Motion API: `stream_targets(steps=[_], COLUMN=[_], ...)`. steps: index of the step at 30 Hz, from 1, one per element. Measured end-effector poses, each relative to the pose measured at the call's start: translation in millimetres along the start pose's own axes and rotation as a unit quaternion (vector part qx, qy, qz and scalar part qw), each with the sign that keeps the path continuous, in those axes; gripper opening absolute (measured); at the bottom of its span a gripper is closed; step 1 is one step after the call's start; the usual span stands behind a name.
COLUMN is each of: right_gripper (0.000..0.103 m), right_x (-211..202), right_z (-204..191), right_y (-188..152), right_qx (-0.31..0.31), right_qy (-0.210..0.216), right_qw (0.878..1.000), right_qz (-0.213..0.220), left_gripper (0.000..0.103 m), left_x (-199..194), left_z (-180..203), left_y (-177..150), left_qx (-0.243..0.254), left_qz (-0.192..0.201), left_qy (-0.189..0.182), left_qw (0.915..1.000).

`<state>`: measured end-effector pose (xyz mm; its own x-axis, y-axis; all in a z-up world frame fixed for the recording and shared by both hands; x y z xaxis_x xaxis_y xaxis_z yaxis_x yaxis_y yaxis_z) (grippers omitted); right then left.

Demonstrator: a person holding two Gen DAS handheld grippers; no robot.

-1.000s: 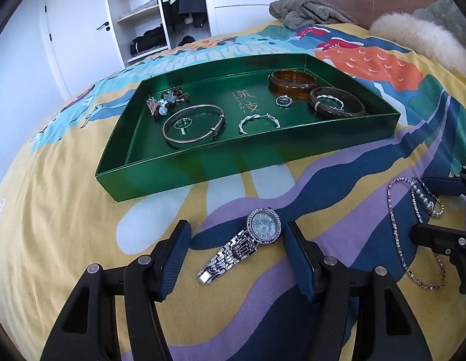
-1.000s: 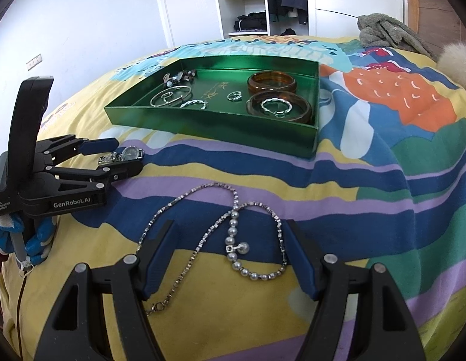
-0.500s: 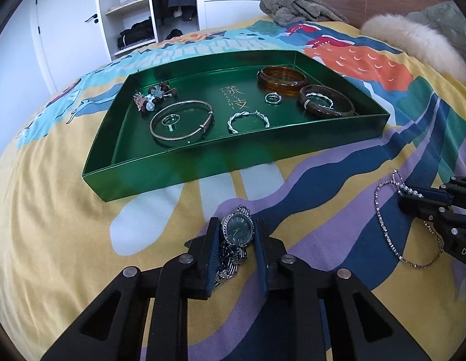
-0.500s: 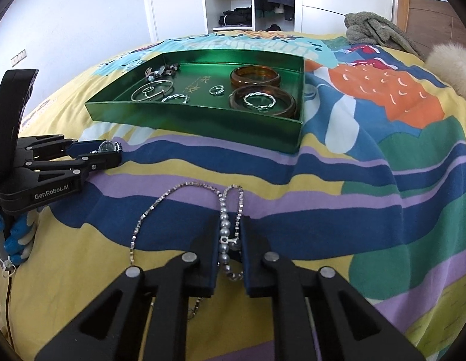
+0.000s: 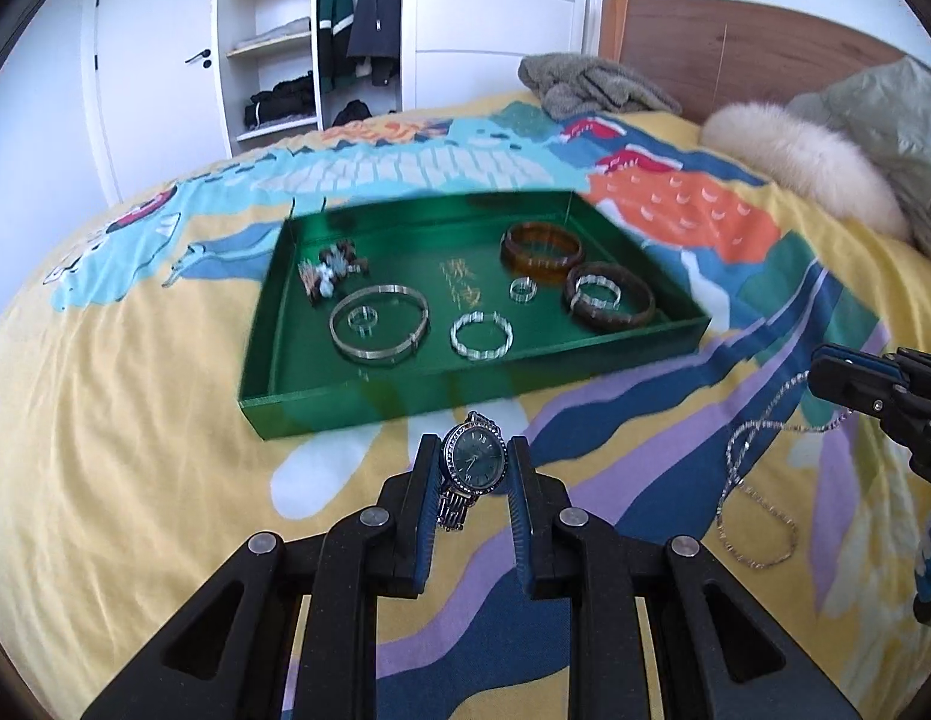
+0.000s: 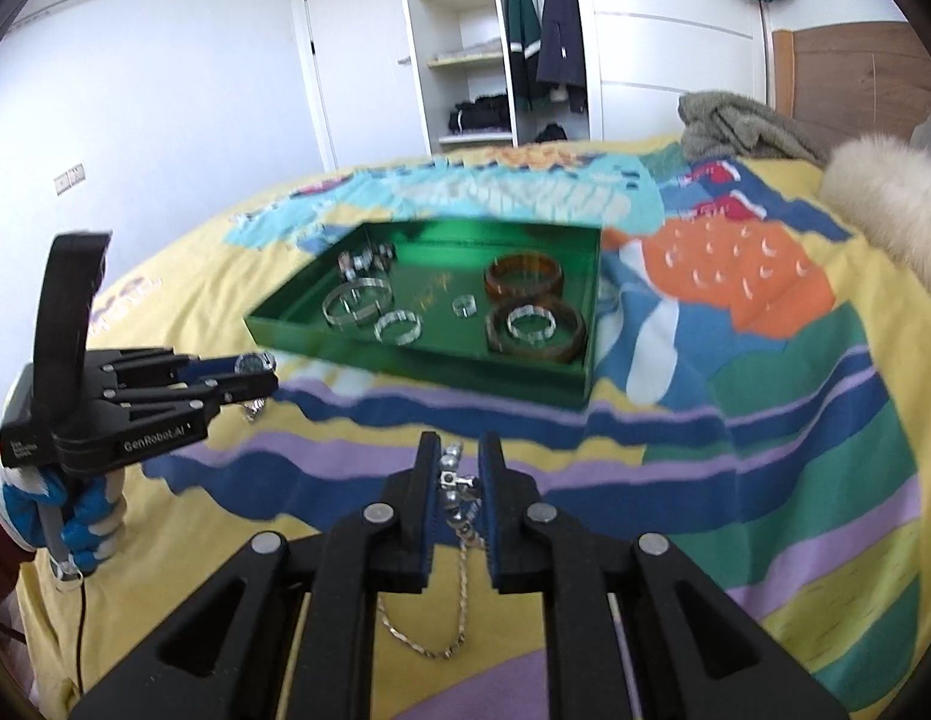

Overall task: Organize jewelry
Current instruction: 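Carry the watch with the left gripper while the right carries the necklace over the tray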

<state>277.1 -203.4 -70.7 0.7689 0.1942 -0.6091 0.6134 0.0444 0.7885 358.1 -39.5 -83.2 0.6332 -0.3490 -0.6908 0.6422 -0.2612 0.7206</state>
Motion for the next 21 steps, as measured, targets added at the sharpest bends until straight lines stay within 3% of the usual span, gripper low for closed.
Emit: stream_targets(steps=[13,21], right_gripper=[0.011,0.011], right_x=[-35,-29], right_z=[-25,-33], right_y=[100,179], right_qx=[-0.033,-0.038], right_qy=[0.006,-0.029], right_qw=[0.996,0.988], right_qz=[0.083,0.149], left_gripper=[0.021,0.021], left_x=[-37,-6], left_z=[-1,-16], left_y=[82,142], left_qx=[-0.007,-0.047], left_qz=[0.053,0.038], left_qy=[-0.018,-0.001], left_qw=[0.9984,0.9982])
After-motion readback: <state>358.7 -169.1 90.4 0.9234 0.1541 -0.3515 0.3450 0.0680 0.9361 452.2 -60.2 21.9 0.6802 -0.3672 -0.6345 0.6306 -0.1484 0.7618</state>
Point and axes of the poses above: each gripper's, at about its wrist camera, not at the fingertips, and x roughly the way its jaws point, z to its right, y to its top, the point moved 1 cm from there along x, roughly the way its jaws point, and after that the axes turned 2 degrees about -x, right-handed, at the moved point
